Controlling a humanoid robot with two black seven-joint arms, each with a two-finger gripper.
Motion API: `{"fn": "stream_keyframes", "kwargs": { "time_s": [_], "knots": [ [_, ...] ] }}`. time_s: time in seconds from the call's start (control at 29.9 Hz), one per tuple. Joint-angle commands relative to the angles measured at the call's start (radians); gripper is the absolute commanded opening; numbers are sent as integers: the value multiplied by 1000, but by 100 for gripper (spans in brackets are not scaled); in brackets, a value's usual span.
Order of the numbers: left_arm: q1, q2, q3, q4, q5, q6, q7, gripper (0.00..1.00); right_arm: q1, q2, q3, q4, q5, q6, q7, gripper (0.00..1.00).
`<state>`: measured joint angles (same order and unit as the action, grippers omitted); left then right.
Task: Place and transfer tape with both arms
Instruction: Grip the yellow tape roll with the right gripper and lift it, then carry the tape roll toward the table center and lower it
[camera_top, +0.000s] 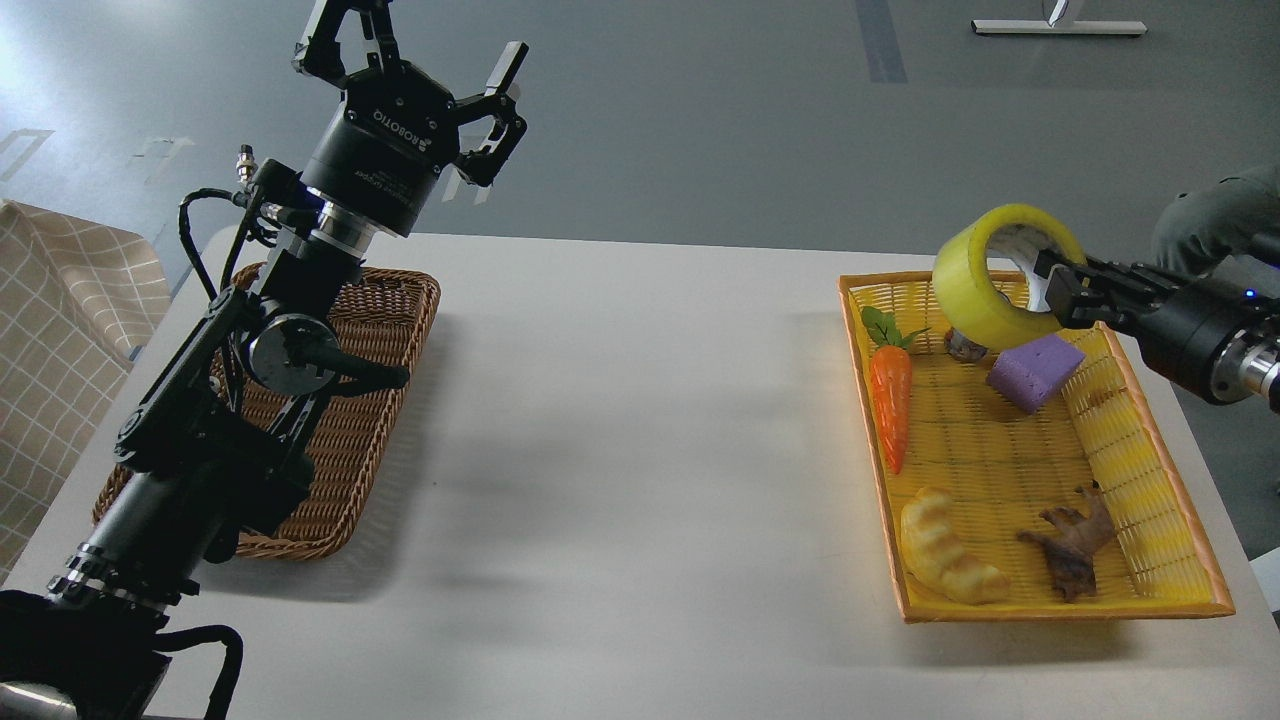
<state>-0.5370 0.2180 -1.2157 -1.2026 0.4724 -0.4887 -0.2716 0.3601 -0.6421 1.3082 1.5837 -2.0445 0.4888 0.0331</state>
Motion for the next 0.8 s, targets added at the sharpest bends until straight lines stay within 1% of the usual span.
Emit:
{"fn": "stream_keyframes", "kwargs": {
  "time_s": [0.0, 0.1, 0.23, 0.3, 0.33, 0.4, 0.43, 0.5, 0.53, 0.6, 0.63, 0.7, 0.77],
  "knots": [
    [3, 0, 1, 0, 2, 0, 2, 98, 117, 58, -30, -8, -11, 0, -9, 18],
    [3, 4, -1, 0, 0, 0, 2, 98, 226, 145, -107, -40, -46, 0, -10, 18],
    [3, 6, -2, 0, 0, 0, 2, 98, 302, 234, -193, -126, -82, 0, -10, 18],
    [3, 7, -2, 0, 0, 0, 2, 98, 348, 321, -227, -191, -98, 0, -10, 18],
    [3, 7, -2, 0, 0, 0, 0, 98, 355, 341, -233, -201, -106, 0, -10, 18],
    [9, 7, 1, 0, 0, 0, 2, 98, 384, 422, -265, -228, -137, 0, -10, 18],
    [9, 7, 1, 0, 0, 0, 2, 98, 384, 423, -265, -228, -137, 0, -10, 18],
    [15, 9, -1, 0, 2, 0, 2, 98, 416, 496, -325, -258, -137, 0, -10, 18],
    [15, 9, -1, 0, 0, 0, 2, 98, 424, 513, -336, -266, -137, 0, -10, 18],
    [15, 12, -2, 0, 0, 0, 2, 98, 444, 587, -365, -312, -137, 0, -12, 18],
    [15, 12, -2, 0, 0, 0, 2, 98, 444, 587, -365, -312, -137, 0, -12, 18],
    [15, 15, -2, 0, 0, 0, 2, 98, 442, 642, -389, -349, -137, 0, -12, 18],
    [15, 17, -4, 0, 0, 0, 2, 98, 432, 642, -409, -361, -137, 0, -12, 18]
  ]
}}
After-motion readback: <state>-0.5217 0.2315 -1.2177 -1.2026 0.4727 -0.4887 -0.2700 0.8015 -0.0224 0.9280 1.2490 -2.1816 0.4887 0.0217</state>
